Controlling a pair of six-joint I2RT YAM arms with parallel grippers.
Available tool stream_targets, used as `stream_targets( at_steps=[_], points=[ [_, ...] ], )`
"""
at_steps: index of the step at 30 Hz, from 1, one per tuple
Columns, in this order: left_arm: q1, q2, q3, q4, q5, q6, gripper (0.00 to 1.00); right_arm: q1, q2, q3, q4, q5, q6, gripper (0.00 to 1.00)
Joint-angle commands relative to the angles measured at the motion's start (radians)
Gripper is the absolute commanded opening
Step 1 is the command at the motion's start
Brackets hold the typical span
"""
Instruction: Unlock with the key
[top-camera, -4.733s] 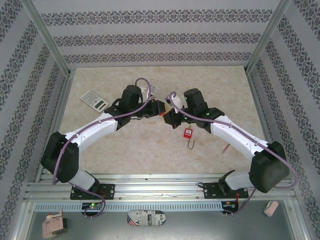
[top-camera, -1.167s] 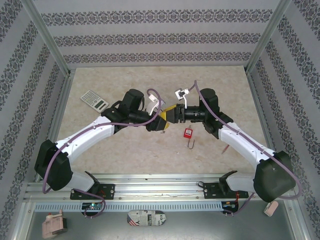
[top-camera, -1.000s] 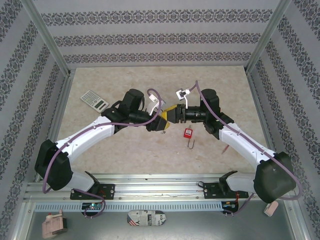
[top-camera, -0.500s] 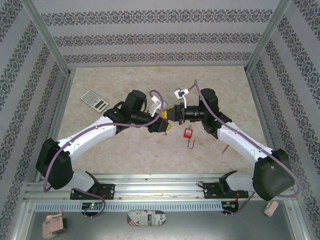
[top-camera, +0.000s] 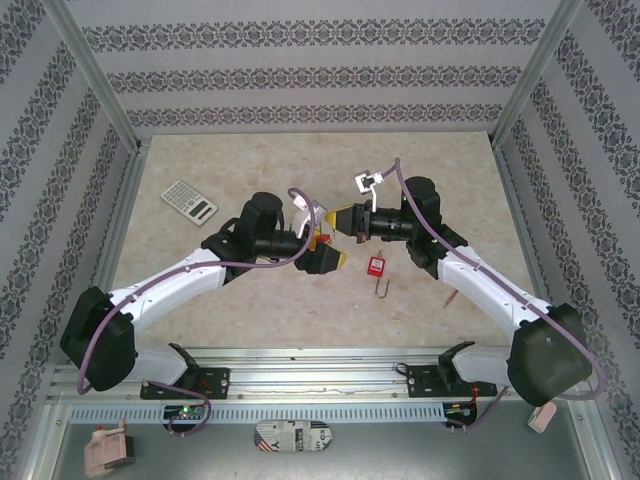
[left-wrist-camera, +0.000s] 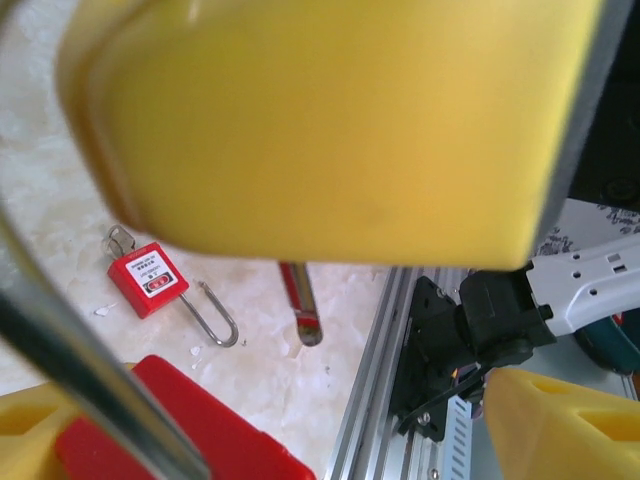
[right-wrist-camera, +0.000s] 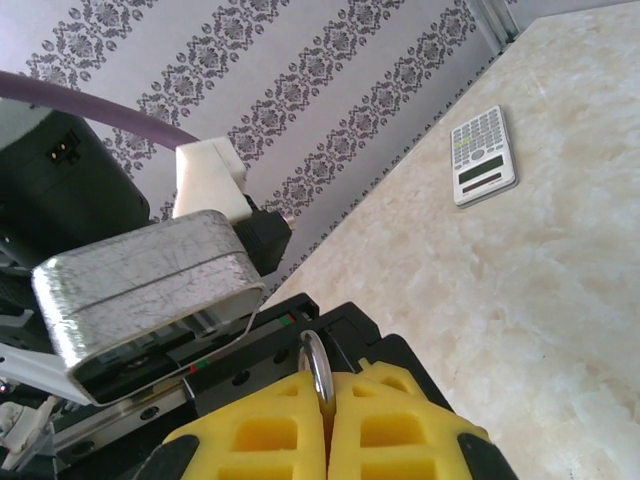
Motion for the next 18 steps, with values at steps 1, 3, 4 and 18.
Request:
stream_targets(
  at_steps=[1, 3, 4, 18],
  points=[
    [-0.007, -0.013, -0.034, 0.13, 0.012, -0.065, 0.85, -0.014, -0.002, 0.035, 0.052, 0.033, 0.014, 0.0],
    [-0.006, -0.014, -0.044, 0.125, 0.011, -0.065, 0.84, -0.013, -0.002, 0.039, 0.046, 0.039, 0.013, 0.0],
    [-0.006, -0.019, -0.053, 0.122, 0.003, -0.062, 0.83, -0.015, -0.003, 0.042, 0.036, 0.045, 0.01, 0.0],
    [0.034, -0.094, -0.124, 0.094, -0.222, -0.056, 0.34, -0.015, -0.009, 0.035, -0.02, 0.07, -0.016, 0.0]
  ],
)
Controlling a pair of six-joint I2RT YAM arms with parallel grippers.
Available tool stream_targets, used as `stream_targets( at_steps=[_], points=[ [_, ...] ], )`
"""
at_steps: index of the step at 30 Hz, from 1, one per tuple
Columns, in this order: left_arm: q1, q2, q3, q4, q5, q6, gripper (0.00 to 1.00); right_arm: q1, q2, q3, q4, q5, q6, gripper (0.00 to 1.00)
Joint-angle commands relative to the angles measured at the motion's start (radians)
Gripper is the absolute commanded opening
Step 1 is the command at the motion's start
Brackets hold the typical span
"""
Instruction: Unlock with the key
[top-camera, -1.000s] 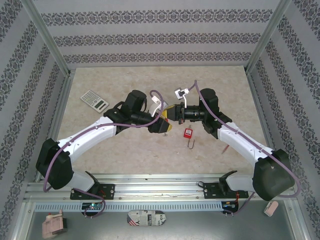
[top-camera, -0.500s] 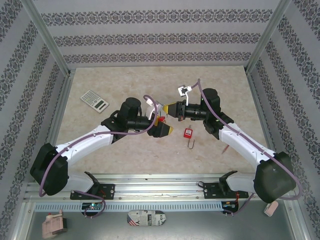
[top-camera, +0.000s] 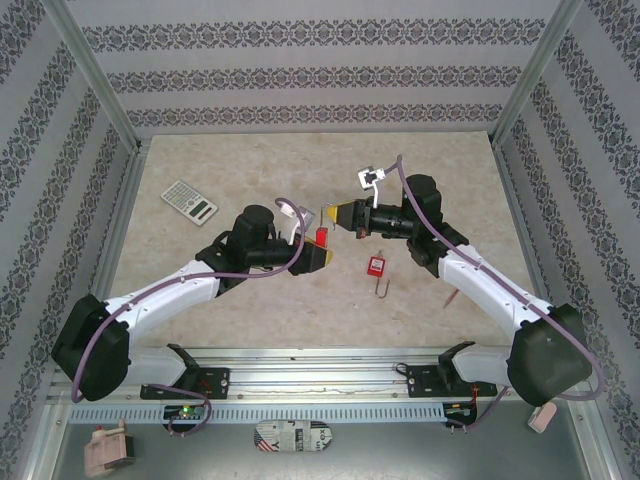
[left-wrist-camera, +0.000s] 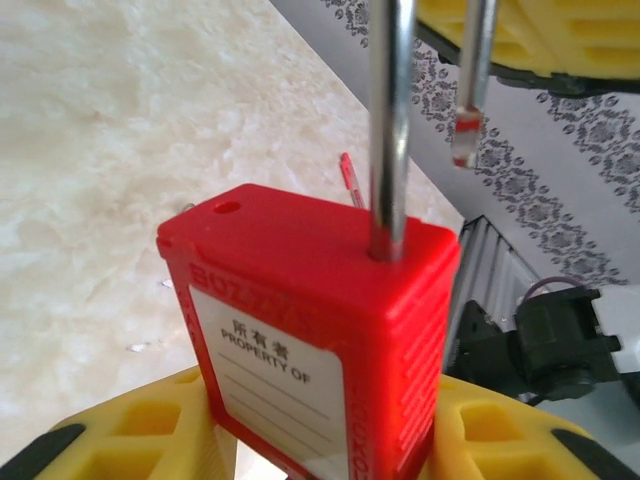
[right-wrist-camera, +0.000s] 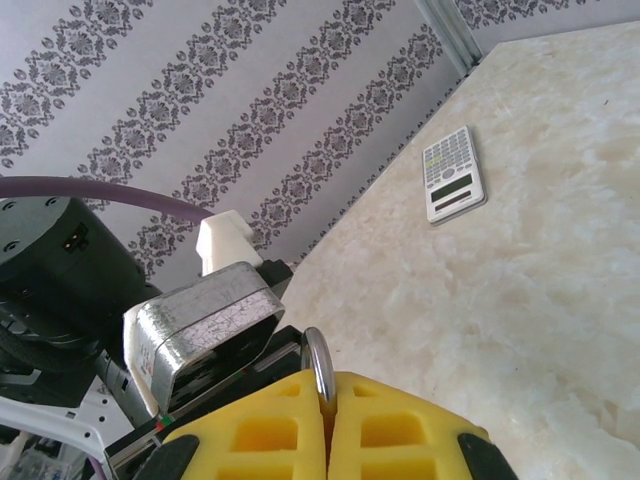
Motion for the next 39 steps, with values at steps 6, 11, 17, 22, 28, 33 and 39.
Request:
stream_targets(
  at_steps=[6, 11, 17, 22, 28, 33, 39],
  points=[
    [0.024, -0.029, 0.015, -0.054, -0.198, 0.034, 0.22, -0.007, 0.006, -0.011, -0.011, 0.043, -0.02, 0.0],
    [0.026, 0.017, 0.021, -0.157, -0.366, 0.052, 0.16, 0.008, 0.035, -0.066, 0.01, 0.105, 0.002, 0.0],
    [0.025, 0.074, -0.007, -0.174, -0.523, 0.037, 0.14, 0.069, 0.097, -0.138, 0.076, 0.185, 0.055, 0.0],
    [0.011, 0.148, -0.03, -0.152, -0.589, 0.03, 0.14, 0.101, 0.174, -0.188, 0.161, 0.23, 0.122, 0.0],
    [-0.002, 0.221, -0.06, -0.071, -0.61, -0.008, 0.14, 0.117, 0.288, -0.189, 0.264, 0.22, 0.166, 0.0],
    [-0.007, 0.299, -0.032, -0.084, -0.635, -0.007, 0.2, 0.119, 0.38, -0.168, 0.304, 0.215, 0.198, 0.0],
    [-0.012, 0.33, -0.019, -0.052, -0.594, -0.026, 0.48, 0.109, 0.445, -0.178, 0.313, 0.21, 0.21, 0.0]
  ],
)
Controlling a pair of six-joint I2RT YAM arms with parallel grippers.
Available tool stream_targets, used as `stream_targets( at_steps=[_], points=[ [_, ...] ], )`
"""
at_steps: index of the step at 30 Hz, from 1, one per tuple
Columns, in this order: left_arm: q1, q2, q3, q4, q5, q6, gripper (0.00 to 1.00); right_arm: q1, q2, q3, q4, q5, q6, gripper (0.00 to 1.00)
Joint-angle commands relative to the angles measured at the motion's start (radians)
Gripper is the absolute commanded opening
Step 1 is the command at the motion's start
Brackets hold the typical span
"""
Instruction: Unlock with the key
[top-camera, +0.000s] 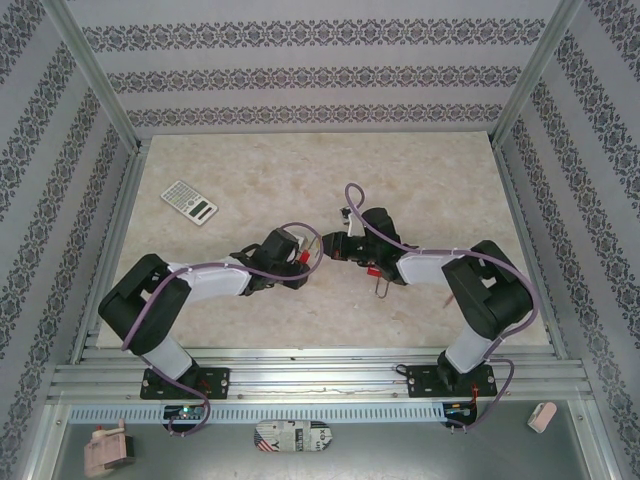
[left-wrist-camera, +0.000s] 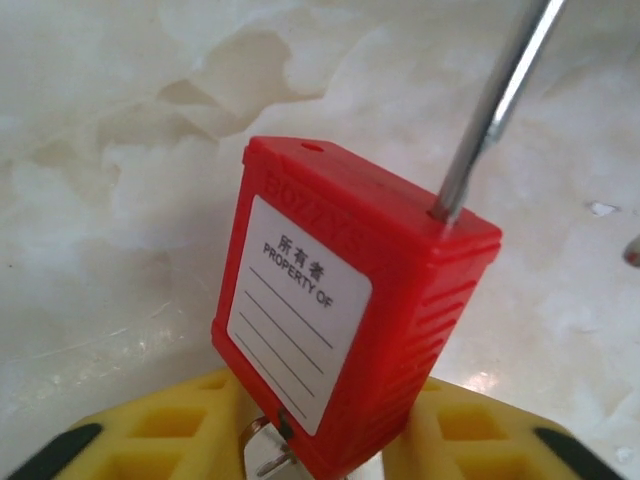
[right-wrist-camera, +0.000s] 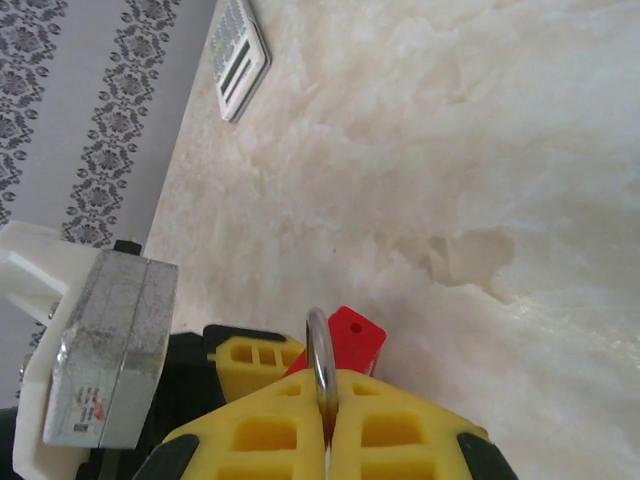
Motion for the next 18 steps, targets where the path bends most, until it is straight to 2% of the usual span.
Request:
stream_targets(
  at_steps=[1, 7, 9, 18],
  points=[
    [0.012, 0.008, 0.037, 0.049, -0.06, -0.06, 0.53, -0.003, 0.025, -0.013, 0.021, -0.047, 0.018, 0.0],
    [0.01, -0.046, 0.036, 0.055, 0.01, -0.094, 0.84, -0.038, 0.03, -0.055, 0.019, -0.07, 0.011, 0.0],
    [0.009, -0.083, 0.038, 0.05, 0.027, -0.106, 0.92, -0.049, 0.028, -0.069, 0.016, -0.073, 0.004, 0.0],
    [0.009, -0.248, 0.087, -0.062, 0.013, -0.139, 1.0, -0.082, -0.003, -0.126, -0.001, -0.072, -0.014, 0.0]
  ],
)
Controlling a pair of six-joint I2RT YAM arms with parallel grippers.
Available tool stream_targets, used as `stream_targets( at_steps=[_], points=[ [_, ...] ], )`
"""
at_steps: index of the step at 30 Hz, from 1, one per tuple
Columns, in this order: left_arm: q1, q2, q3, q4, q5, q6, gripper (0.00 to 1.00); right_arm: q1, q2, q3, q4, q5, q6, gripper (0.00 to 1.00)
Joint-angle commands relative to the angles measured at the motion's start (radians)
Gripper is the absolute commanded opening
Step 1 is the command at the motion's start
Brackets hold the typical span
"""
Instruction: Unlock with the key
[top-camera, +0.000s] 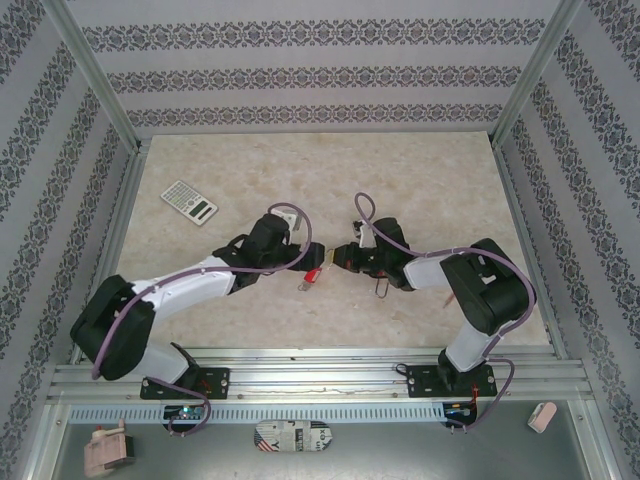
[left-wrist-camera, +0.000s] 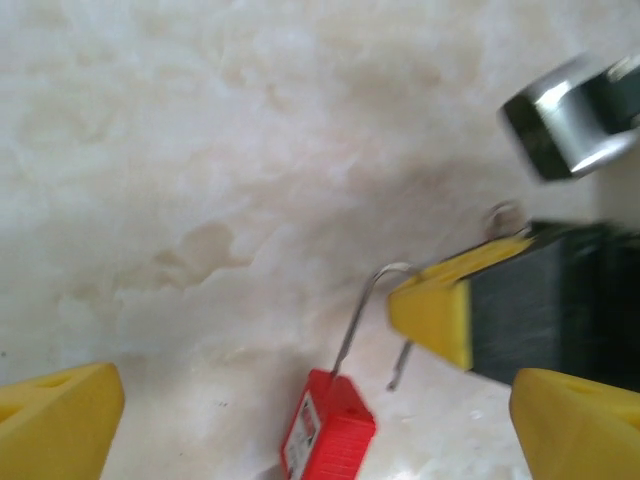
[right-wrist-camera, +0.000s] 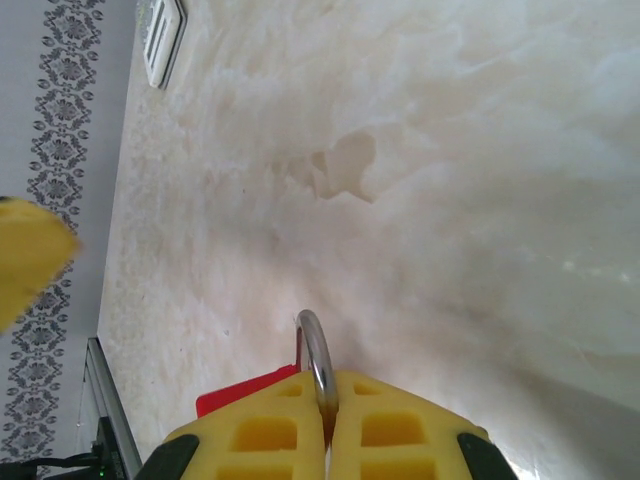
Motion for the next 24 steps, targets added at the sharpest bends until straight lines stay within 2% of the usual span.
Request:
stream_targets(
  at_steps=[1, 9, 10, 13, 16, 18, 24],
  points=[
    [0.008, -0.036, 0.051, -0.085, -0.001, -0.021, 1.0, -0.008, -0.009, -0.016, -0.008, -0.015, -0.027, 0.01],
    [0.009, 0.021, 0.115, -0.196, 0.022, -0.015, 1.0, -0.009, 0.019, 0.032, -0.051, 0.009, 0.011, 0.01],
    [0.009, 0.035, 0.124, -0.229, 0.021, -0.014, 0.98, -0.009, 0.012, 0.038, -0.07, 0.019, 0.009, 0.01],
    [0.008, 0.051, 0.123, -0.278, 0.062, -0.009, 0.8, -0.011, 0.0, 0.057, -0.132, 0.041, 0.001, 0.01],
    [0.007, 0.045, 0.102, -0.274, 0.131, -0.005, 0.73, -0.012, 0.004, 0.064, -0.147, 0.038, 0.005, 0.01],
    [0.007, 0.051, 0.098, -0.283, 0.16, 0.009, 0.69, -0.012, 0.012, 0.067, -0.15, 0.04, 0.009, 0.01],
    [0.007, 0.126, 0.106, -0.313, 0.203, 0.055, 0.68, -0.013, 0.009, 0.096, -0.195, 0.04, 0.02, 0.01]
  ],
)
